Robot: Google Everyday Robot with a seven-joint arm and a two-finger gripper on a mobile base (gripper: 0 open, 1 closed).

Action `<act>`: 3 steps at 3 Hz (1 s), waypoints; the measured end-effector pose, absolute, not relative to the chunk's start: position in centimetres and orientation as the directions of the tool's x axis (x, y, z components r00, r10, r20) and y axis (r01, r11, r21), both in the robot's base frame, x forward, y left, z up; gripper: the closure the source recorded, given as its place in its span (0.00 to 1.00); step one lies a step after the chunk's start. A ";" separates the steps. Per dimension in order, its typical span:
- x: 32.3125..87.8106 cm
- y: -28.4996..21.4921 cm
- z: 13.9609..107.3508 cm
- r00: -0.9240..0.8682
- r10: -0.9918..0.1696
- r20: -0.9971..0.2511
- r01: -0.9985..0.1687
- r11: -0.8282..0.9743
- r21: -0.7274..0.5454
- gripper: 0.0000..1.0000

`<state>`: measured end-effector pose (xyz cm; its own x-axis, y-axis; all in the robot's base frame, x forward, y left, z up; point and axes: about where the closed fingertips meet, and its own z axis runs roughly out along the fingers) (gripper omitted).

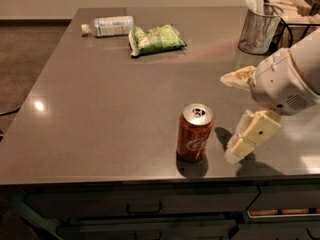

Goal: Pick coke can

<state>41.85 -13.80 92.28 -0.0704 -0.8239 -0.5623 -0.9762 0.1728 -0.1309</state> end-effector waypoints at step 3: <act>41.8 -9.6 89.4 -0.067 -0.821 -0.566 -0.989 0.129 -0.070 0.00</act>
Offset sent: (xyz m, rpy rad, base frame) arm 0.0012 0.0478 -0.0408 0.0020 0.0719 0.0583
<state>41.76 -9.56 89.38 -0.0672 -0.8215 -0.5663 -0.9891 0.1294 -0.0703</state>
